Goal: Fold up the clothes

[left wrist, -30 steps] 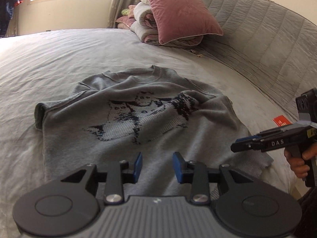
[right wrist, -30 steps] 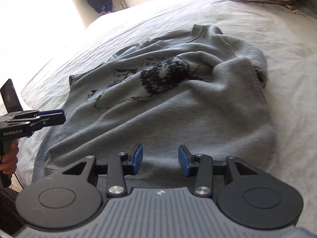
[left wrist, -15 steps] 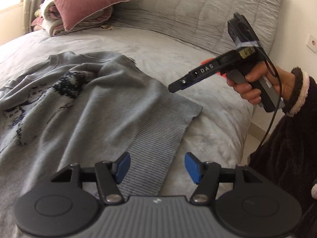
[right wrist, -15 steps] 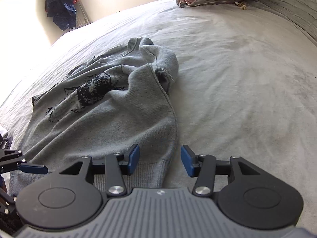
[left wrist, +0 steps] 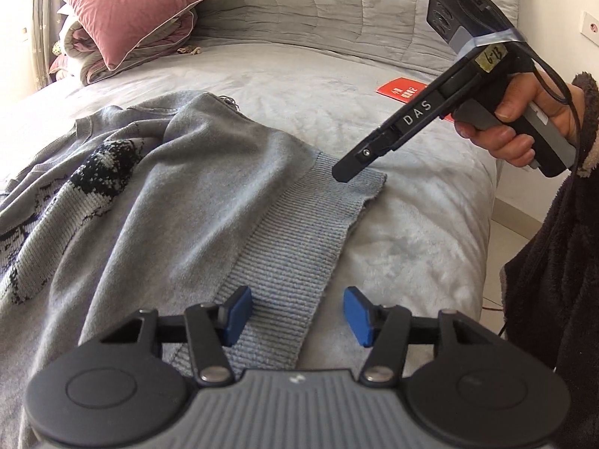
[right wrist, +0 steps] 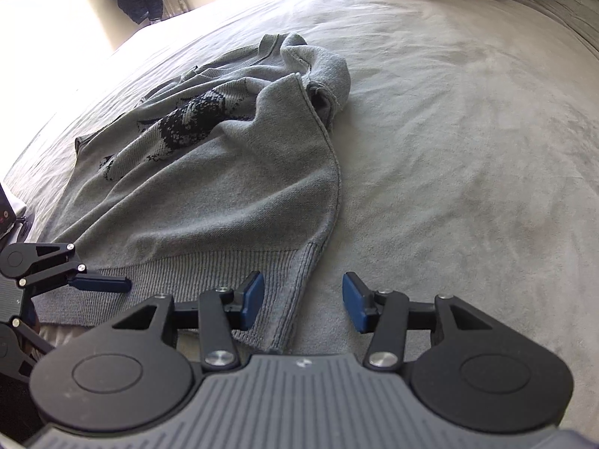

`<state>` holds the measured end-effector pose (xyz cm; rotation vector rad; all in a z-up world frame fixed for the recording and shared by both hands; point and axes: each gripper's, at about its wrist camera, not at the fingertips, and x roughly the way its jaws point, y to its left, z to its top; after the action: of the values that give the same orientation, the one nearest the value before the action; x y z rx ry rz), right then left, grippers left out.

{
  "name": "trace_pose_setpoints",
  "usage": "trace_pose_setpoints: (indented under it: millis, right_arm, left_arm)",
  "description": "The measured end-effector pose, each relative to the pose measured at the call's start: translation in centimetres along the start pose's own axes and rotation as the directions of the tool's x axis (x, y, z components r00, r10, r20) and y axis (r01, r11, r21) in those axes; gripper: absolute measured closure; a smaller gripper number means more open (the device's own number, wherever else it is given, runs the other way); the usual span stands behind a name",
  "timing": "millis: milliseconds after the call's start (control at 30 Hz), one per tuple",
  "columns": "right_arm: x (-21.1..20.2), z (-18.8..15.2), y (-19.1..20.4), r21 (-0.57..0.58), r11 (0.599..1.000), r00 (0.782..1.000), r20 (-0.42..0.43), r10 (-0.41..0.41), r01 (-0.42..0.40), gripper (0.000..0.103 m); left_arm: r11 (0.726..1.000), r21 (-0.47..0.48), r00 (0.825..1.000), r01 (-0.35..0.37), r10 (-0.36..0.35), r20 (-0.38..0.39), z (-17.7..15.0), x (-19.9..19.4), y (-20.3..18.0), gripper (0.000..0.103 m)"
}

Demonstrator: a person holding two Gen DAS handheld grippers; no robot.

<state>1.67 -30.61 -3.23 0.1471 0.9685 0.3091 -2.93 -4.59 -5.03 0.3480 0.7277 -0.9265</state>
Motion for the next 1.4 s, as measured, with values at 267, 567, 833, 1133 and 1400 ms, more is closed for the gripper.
trace_pose_setpoints:
  millis: [267,567,833,1133,1400]
  right_arm:
    - [0.1,0.0,0.5,-0.015,1.000,0.999,-0.041,0.024,-0.025,0.096]
    - [-3.7,0.5,1.4,-0.107,0.992,0.998,-0.001,0.062,-0.061,0.096]
    - [-5.3,-0.3,1.1,-0.214,0.972,0.994,-0.073,0.079,-0.093,0.096]
    - [-2.0,-2.3,1.9,-0.304,0.946,0.967,-0.253,0.035,-0.114,0.096]
    - [-2.6,-0.8,0.6,-0.196,0.972,0.980,-0.173,0.096,-0.130,0.057]
  left_arm:
    - [1.000,0.006,1.000,-0.023,0.023,0.011,0.5,0.0,-0.2,0.096]
    - [0.987,-0.074,0.988,0.142,-0.136,0.074,1.0,-2.9,0.6,0.097]
    - [0.960,-0.080,0.964,0.267,-0.264,0.043,0.5,-2.7,-0.1,0.097]
    - [0.960,-0.066,0.957,0.273,-0.278,-0.080,-0.2,-0.3,-1.1,0.095]
    - [0.951,-0.115,0.957,0.287,-0.290,-0.016,0.5,-1.7,0.2,0.063]
